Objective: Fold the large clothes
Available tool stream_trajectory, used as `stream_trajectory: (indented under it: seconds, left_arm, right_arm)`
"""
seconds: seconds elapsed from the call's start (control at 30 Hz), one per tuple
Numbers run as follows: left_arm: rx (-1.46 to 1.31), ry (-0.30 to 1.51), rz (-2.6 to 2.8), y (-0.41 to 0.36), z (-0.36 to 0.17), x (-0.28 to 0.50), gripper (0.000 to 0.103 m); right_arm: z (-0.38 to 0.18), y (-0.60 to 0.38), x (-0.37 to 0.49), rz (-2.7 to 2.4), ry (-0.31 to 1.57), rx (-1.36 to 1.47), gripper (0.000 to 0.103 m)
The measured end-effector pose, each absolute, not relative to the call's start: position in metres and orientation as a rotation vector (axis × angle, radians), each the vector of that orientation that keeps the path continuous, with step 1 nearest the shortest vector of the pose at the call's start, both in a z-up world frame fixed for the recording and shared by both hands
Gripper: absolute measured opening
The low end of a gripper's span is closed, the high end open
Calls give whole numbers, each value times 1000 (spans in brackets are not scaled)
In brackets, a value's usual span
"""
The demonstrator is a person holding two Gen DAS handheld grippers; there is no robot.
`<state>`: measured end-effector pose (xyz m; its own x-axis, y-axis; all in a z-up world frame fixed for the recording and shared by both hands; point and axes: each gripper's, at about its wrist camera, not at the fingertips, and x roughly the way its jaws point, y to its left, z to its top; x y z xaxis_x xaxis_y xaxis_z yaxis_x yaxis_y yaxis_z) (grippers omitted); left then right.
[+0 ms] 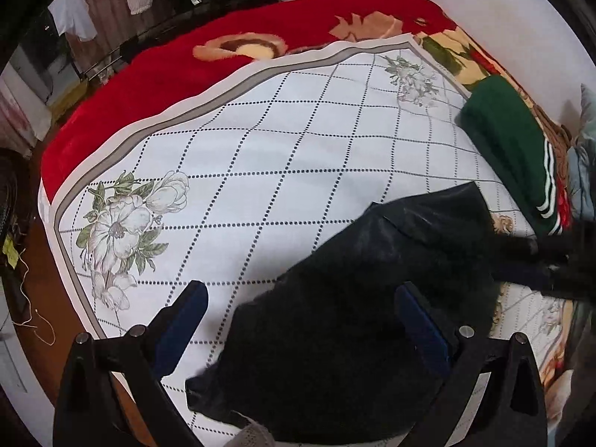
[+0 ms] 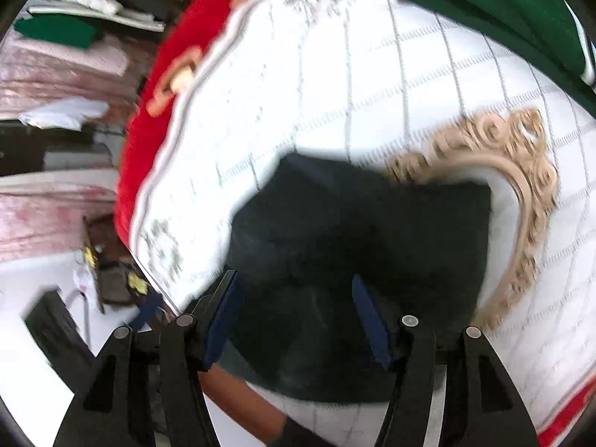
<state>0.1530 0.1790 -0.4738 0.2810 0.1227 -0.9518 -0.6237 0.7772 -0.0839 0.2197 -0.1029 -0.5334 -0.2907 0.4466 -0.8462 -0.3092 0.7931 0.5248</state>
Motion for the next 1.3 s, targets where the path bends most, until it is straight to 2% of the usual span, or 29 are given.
stream_trajectory:
  seconds: [0.07,0.1,0.2,0.37,0.4,0.5,0.67,0.8,0.97,1.0,1.1,1.2,1.3]
  left_arm:
    - [-497,1188,539,183,-478,157,103]
    - [-488,1190,547,184,-480,159,103]
    - [-457,1196,563,186,-483,162,103]
    - [-468,1189,545,183,-476,158,103]
    - [-455,1187,543,180,-475,158,103]
    - [-420,1197,532,170,-481,156,103]
    - [-275,1294,613,156,-530,151,103]
    - [-402,1293,600,167,-553,138,103]
    - [-424,1307,571,173,-560,144,103]
    - [-431,1309,562,174,-563,145,103]
    - [-460,1315,538,179,-569,147,103]
    - [-473,1317,531,182,-573,147,103]
    - [-476,1312,519,184,-574,148,103]
  right_arm:
    - [-568,-88,234,688,1757,112,51]
    - [-585,-80,235,653,1771,86,39]
    - [-632,-71,242,595,1833,73,37]
    - [-607,-67,245,684,1860,60,38]
    - [-595,-70,244,717,1843,65,38]
    - [-563,-110,237,722,1773,63,72]
    - [-572,-189,229,650,1789,125,72]
    - [-631,-233,222,693,1818,293,72]
    - [-702,-243,218,906,1831,707,72]
    - [-707,-237,218,940,1822,739,76]
    - [-711,-213,217,1032,1802,735,84]
    - [-697,-200,217,1094,1826,720,84]
    - [-669,-206,216,1281,1778,865,84]
